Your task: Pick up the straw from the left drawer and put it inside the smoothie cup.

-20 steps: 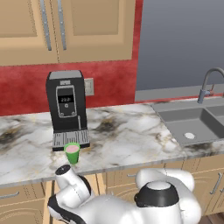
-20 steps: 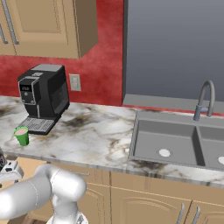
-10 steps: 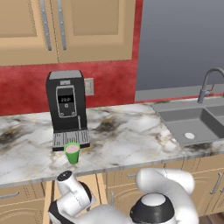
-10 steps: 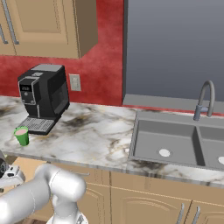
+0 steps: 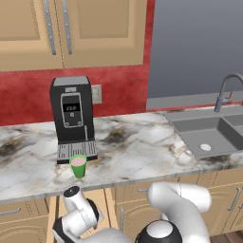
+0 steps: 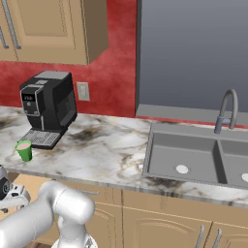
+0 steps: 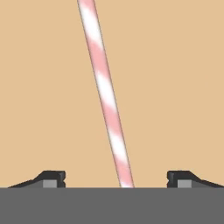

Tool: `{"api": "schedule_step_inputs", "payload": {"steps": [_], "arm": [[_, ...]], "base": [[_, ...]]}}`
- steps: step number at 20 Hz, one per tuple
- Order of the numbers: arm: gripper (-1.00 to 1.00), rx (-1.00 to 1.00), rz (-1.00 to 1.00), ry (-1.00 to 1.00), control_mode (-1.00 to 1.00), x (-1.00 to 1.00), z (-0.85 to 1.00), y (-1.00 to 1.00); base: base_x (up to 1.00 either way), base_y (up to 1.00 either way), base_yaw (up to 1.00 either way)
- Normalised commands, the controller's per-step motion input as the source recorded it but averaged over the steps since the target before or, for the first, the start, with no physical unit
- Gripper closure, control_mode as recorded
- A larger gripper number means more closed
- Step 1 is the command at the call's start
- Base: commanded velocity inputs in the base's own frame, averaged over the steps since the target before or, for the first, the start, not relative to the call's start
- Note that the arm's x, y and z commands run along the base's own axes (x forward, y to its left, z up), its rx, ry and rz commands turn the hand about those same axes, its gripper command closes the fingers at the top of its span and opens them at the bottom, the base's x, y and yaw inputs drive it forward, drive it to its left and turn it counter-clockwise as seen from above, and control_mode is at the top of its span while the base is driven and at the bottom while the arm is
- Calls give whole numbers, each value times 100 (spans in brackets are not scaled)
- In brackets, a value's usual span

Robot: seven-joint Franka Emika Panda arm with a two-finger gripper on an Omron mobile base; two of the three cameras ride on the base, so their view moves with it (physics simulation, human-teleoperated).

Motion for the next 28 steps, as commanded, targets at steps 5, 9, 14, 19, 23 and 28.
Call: {"api": "schedule_step_inputs", "payload": {"steps": [5, 9, 14, 19, 23, 28], "arm": [[100, 0, 0, 0, -100, -1, -46, -8], [100, 0, 0, 0, -100, -30, -63, -44], [100, 0, 0, 0, -100, -28, -44, -36], [100, 0, 0, -1, -100, -9, -1, 0], [100, 0, 0, -7, -100, -40, 14, 0], [100, 0, 0, -14, -100, -48, 42, 0]], "base": [[0, 0, 0], [0, 0, 0], [0, 0, 0], [0, 0, 0], [0, 0, 0], [0, 0, 0]]}}
